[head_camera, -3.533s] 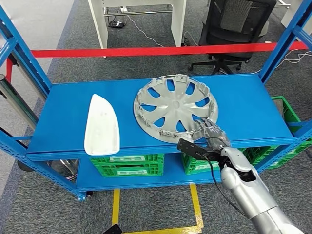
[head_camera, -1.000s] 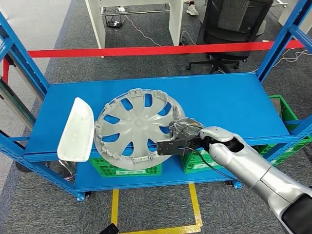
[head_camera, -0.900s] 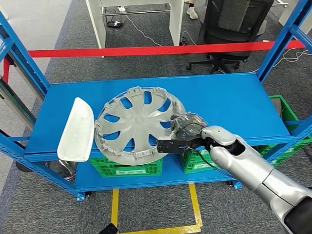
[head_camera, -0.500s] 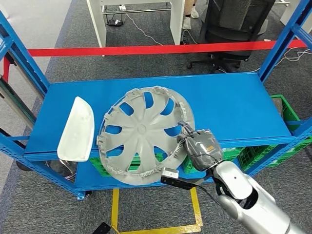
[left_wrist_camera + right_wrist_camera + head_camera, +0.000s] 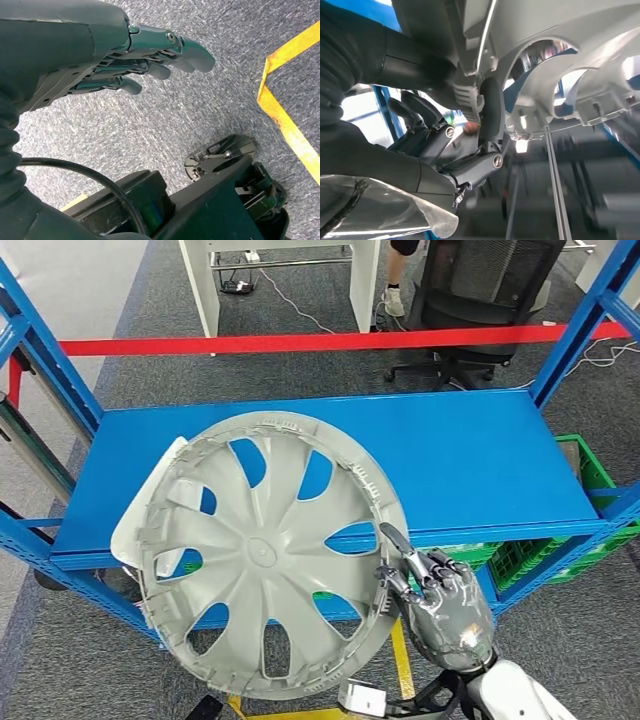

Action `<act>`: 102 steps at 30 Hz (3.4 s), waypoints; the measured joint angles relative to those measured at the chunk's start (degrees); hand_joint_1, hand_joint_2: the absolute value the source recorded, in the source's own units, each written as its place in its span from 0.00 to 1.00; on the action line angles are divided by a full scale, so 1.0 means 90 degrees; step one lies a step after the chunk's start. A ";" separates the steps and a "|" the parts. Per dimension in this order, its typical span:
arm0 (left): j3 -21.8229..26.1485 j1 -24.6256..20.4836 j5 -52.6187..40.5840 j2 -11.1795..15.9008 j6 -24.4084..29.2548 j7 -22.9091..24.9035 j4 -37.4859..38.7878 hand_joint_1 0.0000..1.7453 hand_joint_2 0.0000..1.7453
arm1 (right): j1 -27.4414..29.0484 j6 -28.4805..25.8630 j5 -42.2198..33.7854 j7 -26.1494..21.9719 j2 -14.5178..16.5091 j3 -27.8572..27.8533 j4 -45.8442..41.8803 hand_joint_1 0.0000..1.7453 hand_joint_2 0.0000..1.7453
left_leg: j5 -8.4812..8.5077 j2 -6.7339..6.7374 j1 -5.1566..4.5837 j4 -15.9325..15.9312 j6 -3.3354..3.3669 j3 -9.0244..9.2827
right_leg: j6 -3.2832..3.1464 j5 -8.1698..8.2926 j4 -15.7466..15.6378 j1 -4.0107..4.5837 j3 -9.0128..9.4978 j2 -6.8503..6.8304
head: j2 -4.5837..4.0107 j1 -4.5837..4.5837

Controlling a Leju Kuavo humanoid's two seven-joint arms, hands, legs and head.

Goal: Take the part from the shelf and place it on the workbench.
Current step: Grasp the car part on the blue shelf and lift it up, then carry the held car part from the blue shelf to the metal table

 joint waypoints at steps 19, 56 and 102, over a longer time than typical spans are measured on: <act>0.0024 -0.0017 -0.0158 -0.0026 -0.0088 -0.0005 0.0000 0.00 1.00 | 0.0502 -0.0945 0.0929 -0.0273 0.0511 -0.0055 -0.0740 1.00 1.00 | 0.0001 0.0001 0.0000 0.0001 -0.0001 0.0004 | 0.0000 0.0001 0.0000 0.0000 0.0004 0.0002 | 0.0000 0.0001; 0.0228 -0.0041 -0.0305 -0.0174 -0.0205 -0.0370 0.0000 0.00 1.00 | 0.0886 -0.0933 0.0287 -0.1270 0.1455 -0.0650 -0.1583 1.00 1.00 | 0.0181 0.0128 0.0134 0.0107 -0.0166 -0.0171 | 0.0280 -0.0095 0.0184 -0.0205 -0.0030 -0.0080 | 0.0000 0.0089; 0.0819 0.0067 -0.0092 -0.0121 0.0121 -0.0519 0.0015 0.00 1.00 | 0.1582 -0.0936 -0.2128 -0.4246 0.2859 -0.1889 -0.0997 1.00 1.00 | -0.0269 0.0074 0.0018 -0.0189 -0.0082 0.0553 | 0.0018 0.0366 0.0003 -0.0027 -0.0347 -0.0170 | 0.0000 0.0022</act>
